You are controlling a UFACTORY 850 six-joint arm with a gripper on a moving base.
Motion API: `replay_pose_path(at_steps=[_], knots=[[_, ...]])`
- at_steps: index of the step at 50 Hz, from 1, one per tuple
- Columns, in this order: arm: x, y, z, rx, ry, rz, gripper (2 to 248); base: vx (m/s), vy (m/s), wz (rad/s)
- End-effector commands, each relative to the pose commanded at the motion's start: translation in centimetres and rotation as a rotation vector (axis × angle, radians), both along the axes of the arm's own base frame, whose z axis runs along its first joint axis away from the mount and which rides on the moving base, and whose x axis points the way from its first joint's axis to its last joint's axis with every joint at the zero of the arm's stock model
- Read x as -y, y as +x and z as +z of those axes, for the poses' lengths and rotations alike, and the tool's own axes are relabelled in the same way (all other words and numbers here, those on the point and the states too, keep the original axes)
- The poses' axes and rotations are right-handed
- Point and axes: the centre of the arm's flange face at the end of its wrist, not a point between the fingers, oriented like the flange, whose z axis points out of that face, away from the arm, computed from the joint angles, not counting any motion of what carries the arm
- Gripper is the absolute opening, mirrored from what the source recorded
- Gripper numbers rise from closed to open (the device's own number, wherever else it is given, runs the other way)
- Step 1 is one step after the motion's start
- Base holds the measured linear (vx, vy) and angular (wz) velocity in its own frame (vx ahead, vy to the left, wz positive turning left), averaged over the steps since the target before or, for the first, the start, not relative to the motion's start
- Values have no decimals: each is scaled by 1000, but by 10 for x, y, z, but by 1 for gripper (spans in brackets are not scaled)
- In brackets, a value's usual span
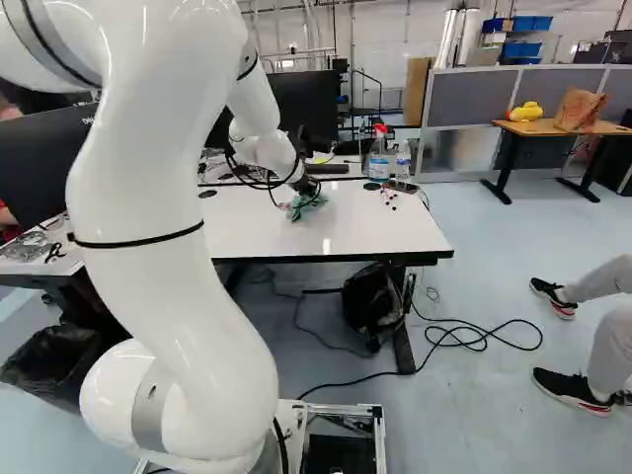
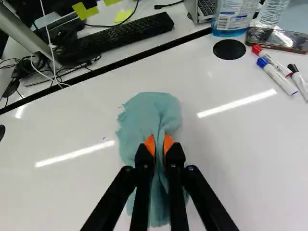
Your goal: Clean the table with the green towel
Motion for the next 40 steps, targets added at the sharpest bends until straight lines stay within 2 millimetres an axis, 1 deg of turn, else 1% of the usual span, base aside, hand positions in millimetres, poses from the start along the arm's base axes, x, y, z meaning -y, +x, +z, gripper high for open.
replay_pose_path(at_steps=[31,40], knots=[[38,-47,2,-16,1,-79,41,0,0,0],[39,-48,2,-16,1,-81,41,0,0,0]])
